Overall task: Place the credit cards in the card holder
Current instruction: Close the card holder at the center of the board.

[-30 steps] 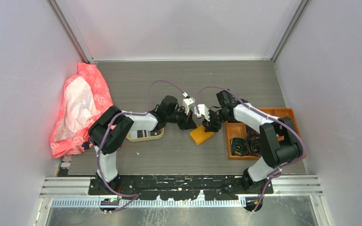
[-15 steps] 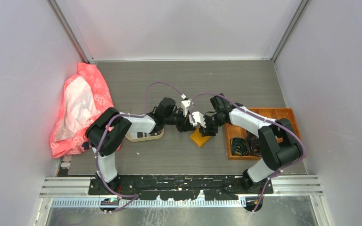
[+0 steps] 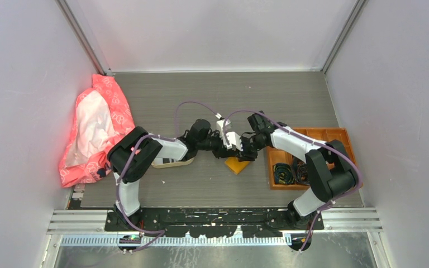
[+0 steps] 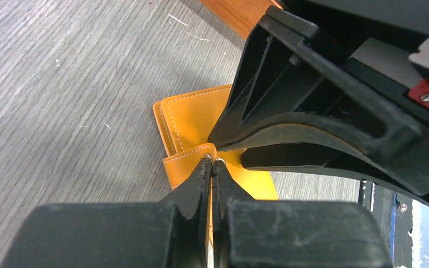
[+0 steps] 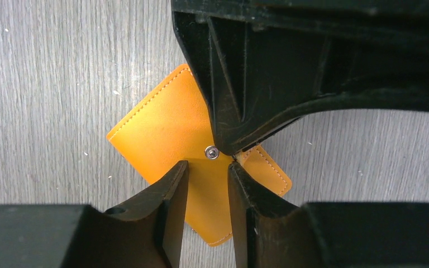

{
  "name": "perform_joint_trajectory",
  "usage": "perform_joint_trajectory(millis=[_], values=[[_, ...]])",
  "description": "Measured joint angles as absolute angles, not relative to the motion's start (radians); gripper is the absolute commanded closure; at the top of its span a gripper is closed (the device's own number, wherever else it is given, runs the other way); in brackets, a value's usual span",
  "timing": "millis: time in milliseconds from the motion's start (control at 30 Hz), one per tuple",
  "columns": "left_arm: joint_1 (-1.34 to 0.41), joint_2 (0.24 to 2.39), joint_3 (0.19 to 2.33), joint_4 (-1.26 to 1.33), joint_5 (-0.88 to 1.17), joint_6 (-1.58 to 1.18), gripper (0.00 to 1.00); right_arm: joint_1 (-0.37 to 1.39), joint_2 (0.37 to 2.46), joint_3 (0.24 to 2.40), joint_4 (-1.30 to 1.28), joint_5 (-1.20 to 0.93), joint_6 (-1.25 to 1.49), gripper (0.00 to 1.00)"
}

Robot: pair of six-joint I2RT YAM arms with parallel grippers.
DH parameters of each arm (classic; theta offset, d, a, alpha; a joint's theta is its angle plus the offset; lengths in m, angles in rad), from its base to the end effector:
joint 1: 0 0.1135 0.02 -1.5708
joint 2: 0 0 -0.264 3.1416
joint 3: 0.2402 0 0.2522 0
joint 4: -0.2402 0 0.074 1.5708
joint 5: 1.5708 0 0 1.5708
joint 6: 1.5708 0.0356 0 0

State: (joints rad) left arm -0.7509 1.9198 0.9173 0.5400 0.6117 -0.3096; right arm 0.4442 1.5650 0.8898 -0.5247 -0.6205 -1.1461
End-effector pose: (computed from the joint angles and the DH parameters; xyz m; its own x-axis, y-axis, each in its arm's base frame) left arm 0.2675 -0.2776 0.1414 -0.5953 0.2144 -0.7743 0.7905 0.3288 -0.5167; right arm 0.2480 0.1409 0.1753 0.1452 -0.7519 -0.6431 -0.9893 -0.0995 -0.1070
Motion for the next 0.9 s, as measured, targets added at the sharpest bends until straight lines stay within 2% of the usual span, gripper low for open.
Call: perform_joint_trajectory(millis=[333,533,900], values=[[-0.756,1.932,0.902,0.577,0.604,-0.318,1.0,0.444,1.571,0.897,-0.527,-0.617,-1.116,0.63],[-0.757,1.932,0.902,0.573,0.605,-0.286,1.0,0.42,1.569,0.9,-0.537,-0.63,-1.112,0.57],[-0.759,1.934,0.905,0.57,0.611,-0.259,1.0,0.356,1.428,0.881,-0.667,-0.679,-1.393,0.47]])
